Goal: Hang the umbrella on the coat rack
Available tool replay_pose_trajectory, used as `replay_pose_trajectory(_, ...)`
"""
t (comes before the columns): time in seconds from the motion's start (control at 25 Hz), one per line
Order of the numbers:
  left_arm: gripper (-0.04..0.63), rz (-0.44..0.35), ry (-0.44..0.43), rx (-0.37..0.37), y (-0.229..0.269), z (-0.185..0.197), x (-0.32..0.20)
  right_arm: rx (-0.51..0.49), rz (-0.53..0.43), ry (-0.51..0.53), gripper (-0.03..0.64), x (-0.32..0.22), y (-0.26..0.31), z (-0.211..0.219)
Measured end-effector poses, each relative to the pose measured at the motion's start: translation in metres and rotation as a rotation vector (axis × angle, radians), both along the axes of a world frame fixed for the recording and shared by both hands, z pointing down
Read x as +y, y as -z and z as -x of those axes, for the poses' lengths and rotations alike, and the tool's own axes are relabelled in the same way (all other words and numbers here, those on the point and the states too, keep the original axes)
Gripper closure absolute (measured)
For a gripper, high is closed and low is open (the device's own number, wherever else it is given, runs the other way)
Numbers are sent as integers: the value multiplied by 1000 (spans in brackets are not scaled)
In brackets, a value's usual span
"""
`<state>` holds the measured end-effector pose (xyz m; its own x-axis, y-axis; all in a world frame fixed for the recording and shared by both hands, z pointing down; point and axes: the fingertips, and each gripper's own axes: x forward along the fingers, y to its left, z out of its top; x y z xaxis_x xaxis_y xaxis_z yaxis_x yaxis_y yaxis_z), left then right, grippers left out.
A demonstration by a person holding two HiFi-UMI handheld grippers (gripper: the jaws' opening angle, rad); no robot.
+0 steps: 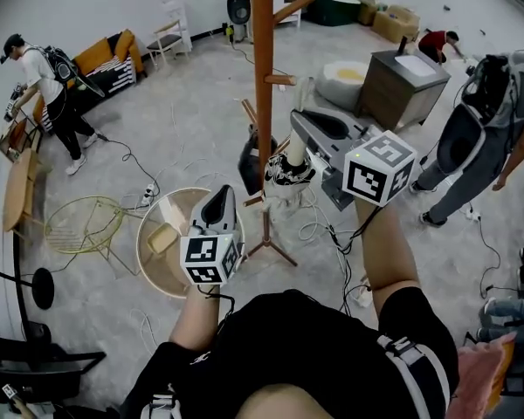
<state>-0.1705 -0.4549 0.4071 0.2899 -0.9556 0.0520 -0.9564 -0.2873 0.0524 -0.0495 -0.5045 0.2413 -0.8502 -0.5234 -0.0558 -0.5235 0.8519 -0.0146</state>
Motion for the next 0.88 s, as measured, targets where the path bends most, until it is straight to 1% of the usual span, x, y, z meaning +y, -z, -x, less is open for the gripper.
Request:
replay_pose_trajectory(0.16,580,5,14,3,-5,8,-2,-8,51,45,597,-10,-4,12)
replay_pose_trajectory(0.32,580,17,28,7,1,21,-5,-29,94,60,597,-22,2,22)
replay_pose_trajectory(0.52,580,26,44,6,-6,25,-5,-26,109,60,597,-31,-5,22)
replay_pose_trajectory(0.76,580,34,57,5,-8,30,-7,24,108,27,597,-42,-21,29)
replay_pose_trajectory(0.88,580,34,63,7,-10,31,-5,37,103,-27,597,-48,-31,27)
